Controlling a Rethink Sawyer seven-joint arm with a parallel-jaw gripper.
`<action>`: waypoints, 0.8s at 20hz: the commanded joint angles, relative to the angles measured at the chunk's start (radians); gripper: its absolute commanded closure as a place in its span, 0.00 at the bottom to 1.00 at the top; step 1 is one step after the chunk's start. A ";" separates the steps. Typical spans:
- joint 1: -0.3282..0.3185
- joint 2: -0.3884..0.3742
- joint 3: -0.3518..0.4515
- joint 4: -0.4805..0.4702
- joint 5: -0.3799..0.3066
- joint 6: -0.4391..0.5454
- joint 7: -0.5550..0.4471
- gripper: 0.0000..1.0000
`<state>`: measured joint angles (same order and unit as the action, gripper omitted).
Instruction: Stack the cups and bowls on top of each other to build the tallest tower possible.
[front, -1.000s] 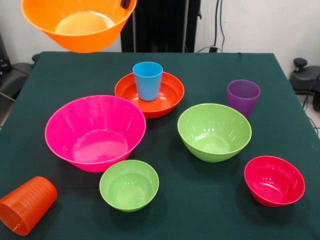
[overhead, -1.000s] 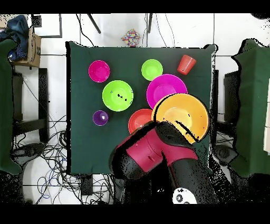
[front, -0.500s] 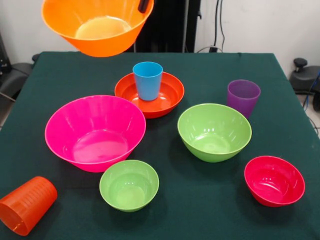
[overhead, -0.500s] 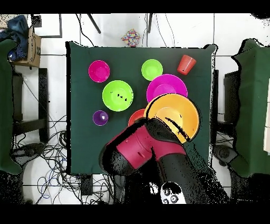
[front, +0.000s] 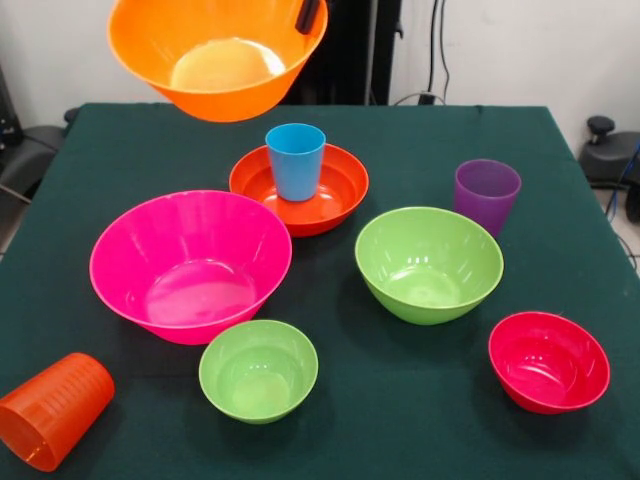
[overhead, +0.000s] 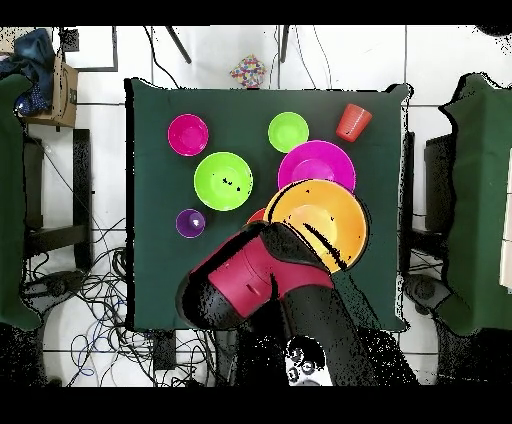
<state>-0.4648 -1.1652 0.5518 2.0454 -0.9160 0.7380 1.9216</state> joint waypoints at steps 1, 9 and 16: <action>0.058 0.079 -0.097 -0.043 0.005 0.014 0.212 1.00; 0.118 0.116 -0.152 -0.071 0.002 -0.014 0.247 1.00; 0.152 0.137 -0.187 -0.090 0.011 -0.027 0.257 1.00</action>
<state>-0.3490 -1.0939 0.4260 2.0030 -0.9159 0.7377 1.9994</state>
